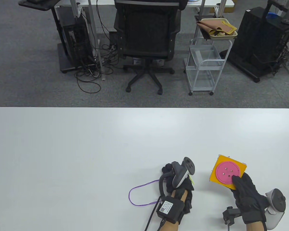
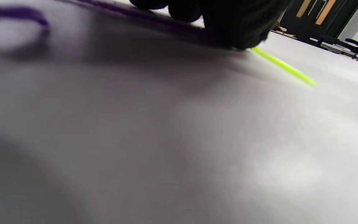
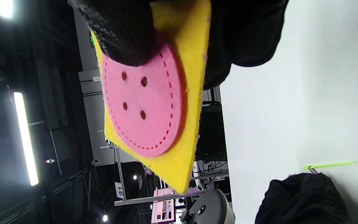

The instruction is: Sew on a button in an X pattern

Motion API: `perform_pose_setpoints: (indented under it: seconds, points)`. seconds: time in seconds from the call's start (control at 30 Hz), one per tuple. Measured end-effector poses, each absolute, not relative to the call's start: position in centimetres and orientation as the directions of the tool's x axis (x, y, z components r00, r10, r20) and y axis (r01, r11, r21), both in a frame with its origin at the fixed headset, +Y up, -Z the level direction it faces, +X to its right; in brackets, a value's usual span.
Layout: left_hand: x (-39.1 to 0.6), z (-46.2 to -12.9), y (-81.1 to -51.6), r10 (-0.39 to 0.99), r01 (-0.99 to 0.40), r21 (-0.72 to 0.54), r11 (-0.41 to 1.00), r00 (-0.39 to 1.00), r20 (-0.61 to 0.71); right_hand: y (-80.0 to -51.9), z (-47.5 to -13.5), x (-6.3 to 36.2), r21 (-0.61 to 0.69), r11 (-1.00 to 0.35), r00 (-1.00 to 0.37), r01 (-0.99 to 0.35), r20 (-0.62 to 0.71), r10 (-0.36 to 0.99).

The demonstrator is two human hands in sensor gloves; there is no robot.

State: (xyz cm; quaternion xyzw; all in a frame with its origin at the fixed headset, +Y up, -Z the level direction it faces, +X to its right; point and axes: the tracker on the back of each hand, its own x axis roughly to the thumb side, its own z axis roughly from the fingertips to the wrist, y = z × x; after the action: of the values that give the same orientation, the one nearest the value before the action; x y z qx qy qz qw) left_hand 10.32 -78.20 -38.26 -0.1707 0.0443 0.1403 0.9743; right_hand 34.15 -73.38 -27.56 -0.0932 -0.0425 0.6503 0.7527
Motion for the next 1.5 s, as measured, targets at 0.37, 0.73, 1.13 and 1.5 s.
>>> perform_pose_setpoints:
  seconds: [0.37, 0.73, 1.13, 1.5]
  points:
    - [9.4, -37.6, -77.5, 0.401, -0.393, -0.309, 0.866, 0.915, -0.041, -73.3, -27.6, 34.2, -0.193, 0.155, 0.170, -0.969, -0.059, 0.984]
    - [7.7, -36.5, -75.9, 0.494, -0.481, -0.156, 0.863, 0.868, 0.056, -73.2, -27.5, 34.2, -0.192, 0.159, 0.174, -0.968, -0.061, 0.983]
    - [4.1, -34.7, -74.6, 0.619, -0.614, -0.080, 0.785, 0.782, 0.068, -73.4, -27.6, 33.9, -0.176, 0.141, 0.157, -0.974, -0.078, 0.985]
    - [-1.2, -31.2, -70.9, 0.764, -0.775, 0.086, 0.627, 0.632, 0.127, -73.7, -28.0, 32.2, -0.067, 0.157, 0.164, -0.985, -0.110, 0.980]
